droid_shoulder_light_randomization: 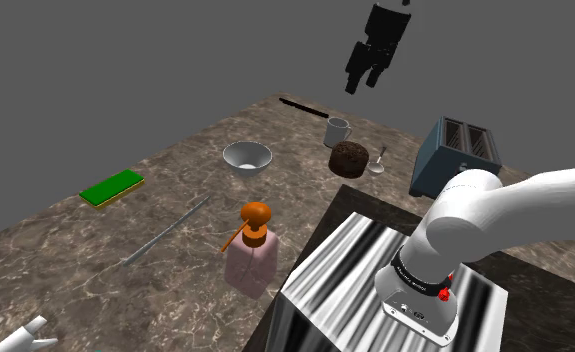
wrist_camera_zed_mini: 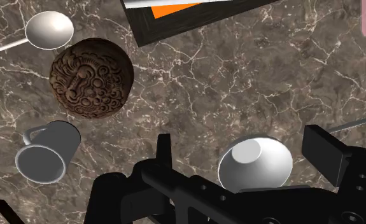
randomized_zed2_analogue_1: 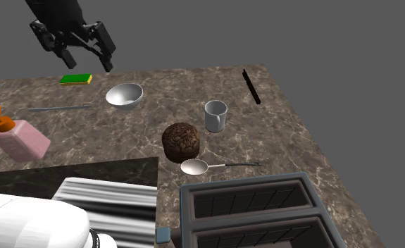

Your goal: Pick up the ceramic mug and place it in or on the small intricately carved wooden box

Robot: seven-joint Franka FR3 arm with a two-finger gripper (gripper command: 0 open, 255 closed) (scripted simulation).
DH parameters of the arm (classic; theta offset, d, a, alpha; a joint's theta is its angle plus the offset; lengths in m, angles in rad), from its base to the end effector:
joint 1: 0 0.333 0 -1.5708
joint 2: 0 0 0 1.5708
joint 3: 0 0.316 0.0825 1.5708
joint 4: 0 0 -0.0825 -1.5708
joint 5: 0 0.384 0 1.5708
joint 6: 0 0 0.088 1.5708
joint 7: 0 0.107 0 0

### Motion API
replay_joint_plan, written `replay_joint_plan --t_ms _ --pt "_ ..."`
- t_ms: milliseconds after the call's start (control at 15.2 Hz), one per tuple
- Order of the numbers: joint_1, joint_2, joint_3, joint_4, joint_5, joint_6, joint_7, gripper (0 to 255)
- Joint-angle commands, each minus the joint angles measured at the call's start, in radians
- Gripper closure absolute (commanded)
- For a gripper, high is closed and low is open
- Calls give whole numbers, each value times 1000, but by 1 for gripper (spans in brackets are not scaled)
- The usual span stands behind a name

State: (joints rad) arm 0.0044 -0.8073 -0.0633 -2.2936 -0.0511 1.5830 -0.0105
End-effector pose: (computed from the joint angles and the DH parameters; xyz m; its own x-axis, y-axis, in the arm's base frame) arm 0.3017 -0.0308 0.6270 0.9949 -0.0325 0.0954 -0.0332 -0.9994 0.0062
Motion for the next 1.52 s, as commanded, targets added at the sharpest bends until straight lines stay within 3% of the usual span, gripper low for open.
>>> replay_joint_plan --t_ms 0,858,1452 --pt "0 0 0 0 0 0 0 0" --pt "-39 262 -260 -25 -78 286 -254 0" --pt "-29 558 -439 84 -7 454 -468 0"
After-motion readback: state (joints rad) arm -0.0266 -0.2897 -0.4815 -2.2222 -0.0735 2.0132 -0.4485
